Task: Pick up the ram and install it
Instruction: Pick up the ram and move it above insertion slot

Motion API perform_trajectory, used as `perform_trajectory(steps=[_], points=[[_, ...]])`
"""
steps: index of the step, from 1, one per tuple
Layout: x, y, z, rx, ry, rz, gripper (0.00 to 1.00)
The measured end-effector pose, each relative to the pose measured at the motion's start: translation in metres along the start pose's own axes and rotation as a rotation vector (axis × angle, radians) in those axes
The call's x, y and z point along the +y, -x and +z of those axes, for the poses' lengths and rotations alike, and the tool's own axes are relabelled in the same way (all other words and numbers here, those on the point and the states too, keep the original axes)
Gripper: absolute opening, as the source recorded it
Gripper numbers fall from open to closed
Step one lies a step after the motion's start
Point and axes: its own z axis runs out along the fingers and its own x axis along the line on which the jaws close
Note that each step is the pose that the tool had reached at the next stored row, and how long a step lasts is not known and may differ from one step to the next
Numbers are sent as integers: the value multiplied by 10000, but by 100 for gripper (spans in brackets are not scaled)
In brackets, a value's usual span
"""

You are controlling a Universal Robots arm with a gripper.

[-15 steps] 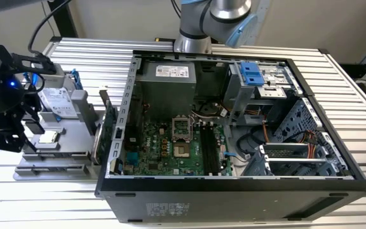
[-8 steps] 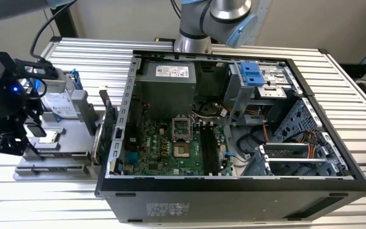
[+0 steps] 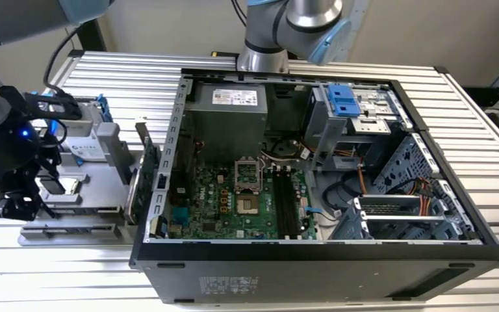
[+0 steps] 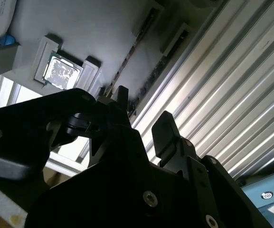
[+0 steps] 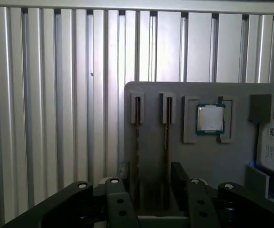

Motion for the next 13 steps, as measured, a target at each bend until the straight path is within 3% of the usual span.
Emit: perform_trajectory(steps=[13], points=[[-3,-40,209,2,16,0,100]])
